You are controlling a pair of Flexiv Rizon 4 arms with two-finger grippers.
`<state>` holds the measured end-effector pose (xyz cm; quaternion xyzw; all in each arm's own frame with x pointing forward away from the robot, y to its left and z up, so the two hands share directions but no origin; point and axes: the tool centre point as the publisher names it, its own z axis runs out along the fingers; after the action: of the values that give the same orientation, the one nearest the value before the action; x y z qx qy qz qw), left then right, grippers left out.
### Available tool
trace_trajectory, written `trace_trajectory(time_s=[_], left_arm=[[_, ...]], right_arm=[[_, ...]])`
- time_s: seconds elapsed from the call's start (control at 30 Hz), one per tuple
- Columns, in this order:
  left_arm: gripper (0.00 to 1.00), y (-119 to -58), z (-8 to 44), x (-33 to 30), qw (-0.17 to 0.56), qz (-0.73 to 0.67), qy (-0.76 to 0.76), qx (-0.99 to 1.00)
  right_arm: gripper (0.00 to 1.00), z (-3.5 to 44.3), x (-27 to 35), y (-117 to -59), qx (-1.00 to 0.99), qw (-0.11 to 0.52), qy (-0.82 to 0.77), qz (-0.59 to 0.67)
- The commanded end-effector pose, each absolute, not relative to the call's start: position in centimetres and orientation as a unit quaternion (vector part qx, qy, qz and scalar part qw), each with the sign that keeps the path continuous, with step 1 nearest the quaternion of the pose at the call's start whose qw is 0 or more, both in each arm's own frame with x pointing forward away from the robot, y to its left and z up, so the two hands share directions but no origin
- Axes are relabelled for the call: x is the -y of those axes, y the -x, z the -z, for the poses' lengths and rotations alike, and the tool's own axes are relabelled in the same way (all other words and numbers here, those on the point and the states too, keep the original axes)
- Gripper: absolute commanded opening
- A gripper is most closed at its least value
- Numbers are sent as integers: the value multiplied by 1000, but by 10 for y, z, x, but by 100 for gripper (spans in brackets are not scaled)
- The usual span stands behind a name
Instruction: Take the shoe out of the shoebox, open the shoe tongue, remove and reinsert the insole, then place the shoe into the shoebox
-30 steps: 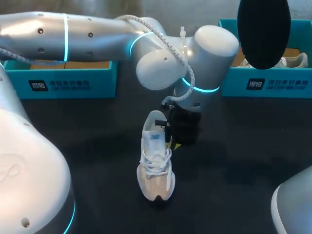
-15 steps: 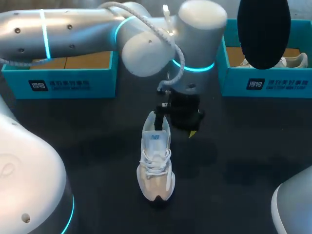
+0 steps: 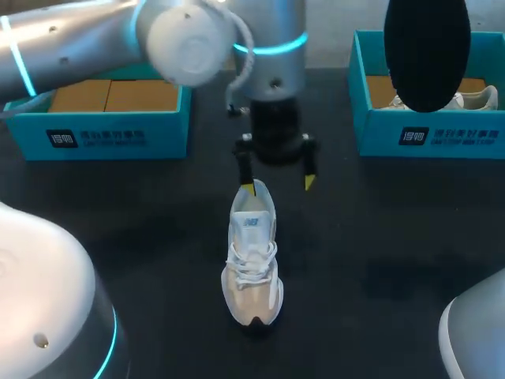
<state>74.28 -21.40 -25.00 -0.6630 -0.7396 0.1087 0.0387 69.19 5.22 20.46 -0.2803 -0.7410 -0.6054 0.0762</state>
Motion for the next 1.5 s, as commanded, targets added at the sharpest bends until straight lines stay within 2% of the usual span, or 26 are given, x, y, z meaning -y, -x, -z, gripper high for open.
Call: trace_trajectory(time_s=[0.03, 0.53, 1.5], left_arm=[[100, -750, 239, 192, -56, -228, 644, 728], [100, -763, 203, 160, -221, -395, 597, 662], [100, -778, 173, 153, -389, -514, 566, 514]], right_arm=[[0, -206, -54, -693, 742, 77, 281, 603], [0, -206, -54, -693, 742, 77, 281, 603], [0, -206, -54, -693, 742, 77, 281, 603]])
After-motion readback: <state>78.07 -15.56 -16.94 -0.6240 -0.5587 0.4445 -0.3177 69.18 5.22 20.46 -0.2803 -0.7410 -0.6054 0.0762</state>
